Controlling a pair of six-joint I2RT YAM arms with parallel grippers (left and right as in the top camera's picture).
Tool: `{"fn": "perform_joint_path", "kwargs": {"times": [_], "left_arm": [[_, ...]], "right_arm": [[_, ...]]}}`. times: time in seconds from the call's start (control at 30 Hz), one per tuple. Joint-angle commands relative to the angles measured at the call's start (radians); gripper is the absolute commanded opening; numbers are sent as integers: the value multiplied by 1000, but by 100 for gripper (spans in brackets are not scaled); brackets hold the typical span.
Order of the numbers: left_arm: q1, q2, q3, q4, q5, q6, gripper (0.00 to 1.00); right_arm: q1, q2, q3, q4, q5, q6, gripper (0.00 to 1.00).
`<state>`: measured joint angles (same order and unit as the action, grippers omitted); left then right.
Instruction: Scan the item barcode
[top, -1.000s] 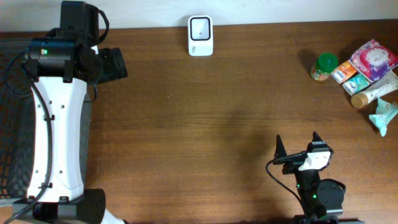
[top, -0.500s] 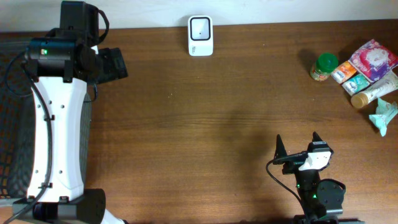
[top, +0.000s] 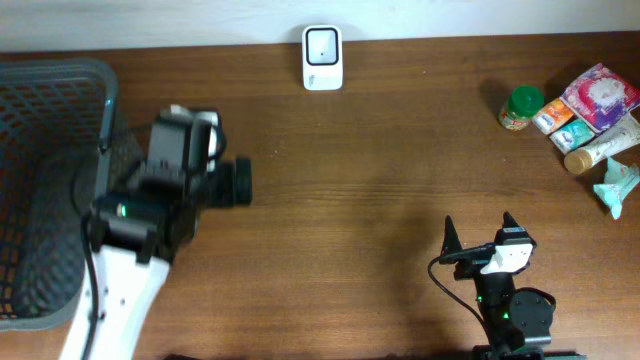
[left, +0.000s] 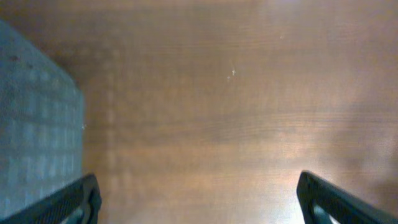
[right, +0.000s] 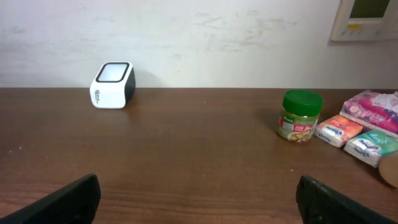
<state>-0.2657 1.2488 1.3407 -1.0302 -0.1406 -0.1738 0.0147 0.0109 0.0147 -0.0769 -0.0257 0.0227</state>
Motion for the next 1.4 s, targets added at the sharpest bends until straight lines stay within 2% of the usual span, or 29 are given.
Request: {"fn": "perform_joint_path", "kwargs": {"times": [0.0, 0.1, 0.2, 0.3, 0.4, 0.57, 0.63, 0.8, 0.97, 1.2, 1.37], "left_arm": [[0, -262, -398, 232, 19, 71, 99], [0, -545, -670, 444, 21, 71, 99], [0, -787, -817, 477, 16, 71, 99], [0, -900, -915, 527, 13, 71, 99], [18, -1025, -1066, 707, 33, 78, 99], [129, -1242, -1295, 926, 208, 78, 99], [170, -1244, -1324, 969, 224, 78, 99], [303, -1244, -1331, 958, 224, 78, 99], [399, -1244, -1331, 957, 232, 146, 99], [404, -1244, -1332, 958, 232, 171, 99], [349, -1244, -1332, 951, 182, 163, 99]], "right_arm": [[5, -8, -9, -1, 8, 5, 99], [5, -8, -9, -1, 8, 5, 99], [5, -8, -9, -1, 8, 5, 99], [5, -8, -9, -1, 8, 5, 99], [5, -8, -9, -1, 8, 5, 99], [5, -8, -9, -1, 8, 5, 99], [5, -8, -9, -1, 8, 5, 99], [5, -8, -9, -1, 8, 5, 99], [5, -8, -9, -1, 8, 5, 99], [5, -8, -9, -1, 8, 5, 99], [5, -8, -9, -1, 8, 5, 99]]}}
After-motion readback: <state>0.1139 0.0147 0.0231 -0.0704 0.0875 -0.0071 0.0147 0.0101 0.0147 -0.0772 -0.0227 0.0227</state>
